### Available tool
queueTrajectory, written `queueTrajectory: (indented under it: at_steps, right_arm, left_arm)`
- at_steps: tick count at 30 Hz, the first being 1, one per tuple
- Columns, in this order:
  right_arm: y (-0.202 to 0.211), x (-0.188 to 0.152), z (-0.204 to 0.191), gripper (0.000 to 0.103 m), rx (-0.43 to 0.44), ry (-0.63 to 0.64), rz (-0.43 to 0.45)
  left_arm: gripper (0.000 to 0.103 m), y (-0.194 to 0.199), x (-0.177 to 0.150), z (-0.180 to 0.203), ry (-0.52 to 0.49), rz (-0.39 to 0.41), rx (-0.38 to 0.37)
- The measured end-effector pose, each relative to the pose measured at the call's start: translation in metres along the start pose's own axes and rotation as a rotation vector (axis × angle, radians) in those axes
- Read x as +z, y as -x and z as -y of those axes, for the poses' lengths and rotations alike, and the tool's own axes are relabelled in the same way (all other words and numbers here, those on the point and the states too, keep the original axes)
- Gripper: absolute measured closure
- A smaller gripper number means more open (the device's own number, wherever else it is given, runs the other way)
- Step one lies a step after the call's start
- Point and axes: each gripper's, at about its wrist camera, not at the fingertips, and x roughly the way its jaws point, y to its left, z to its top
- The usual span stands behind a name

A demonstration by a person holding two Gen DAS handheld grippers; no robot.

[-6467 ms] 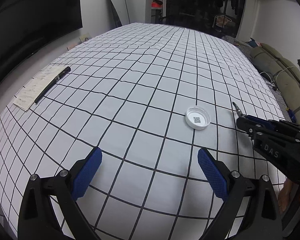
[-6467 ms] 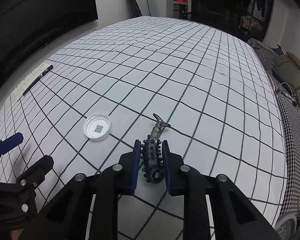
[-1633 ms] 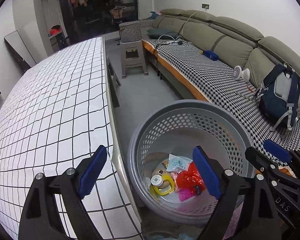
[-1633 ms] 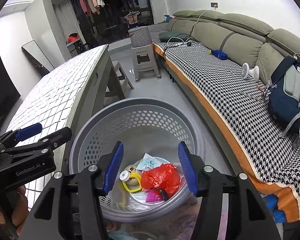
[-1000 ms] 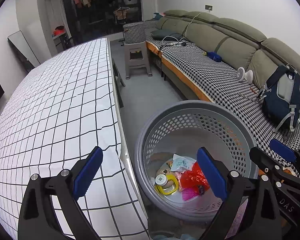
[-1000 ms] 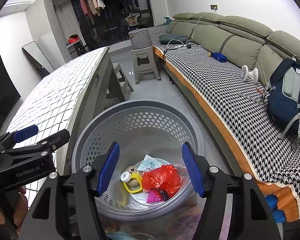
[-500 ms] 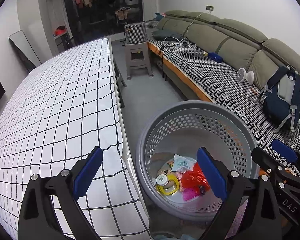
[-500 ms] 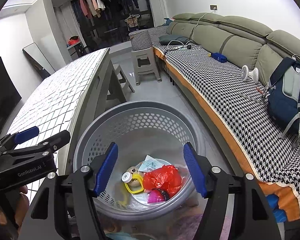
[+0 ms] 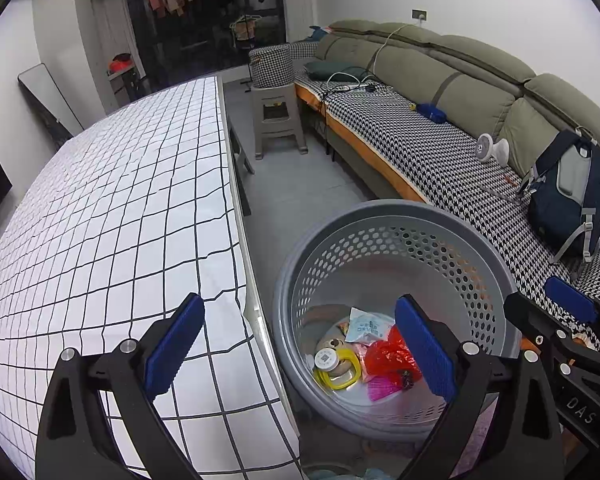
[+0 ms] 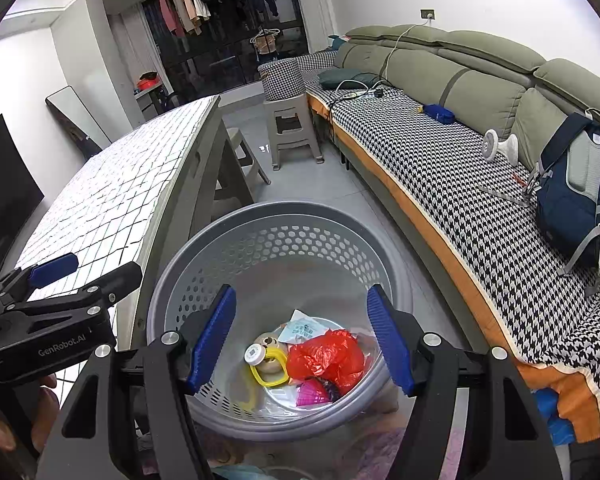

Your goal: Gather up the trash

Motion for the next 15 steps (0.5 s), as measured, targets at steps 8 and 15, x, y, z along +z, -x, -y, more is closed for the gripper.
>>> queueTrajectory:
  at_steps: [8,15]
  right_arm:
    - [0.0000,0.0000,0.0001,0.038,0.000,-0.001,-0.001]
    - [-0.0001,0.0000,-0.0001,0.038,-0.001,-0.001,0.000]
  left_arm:
    - [0.007,-0.0010,-0.0004,-0.0007,0.002,-0.006,0.004]
    - [0.006,-0.0016,-0.0013,-0.0018,0.002,-0.009,0.009]
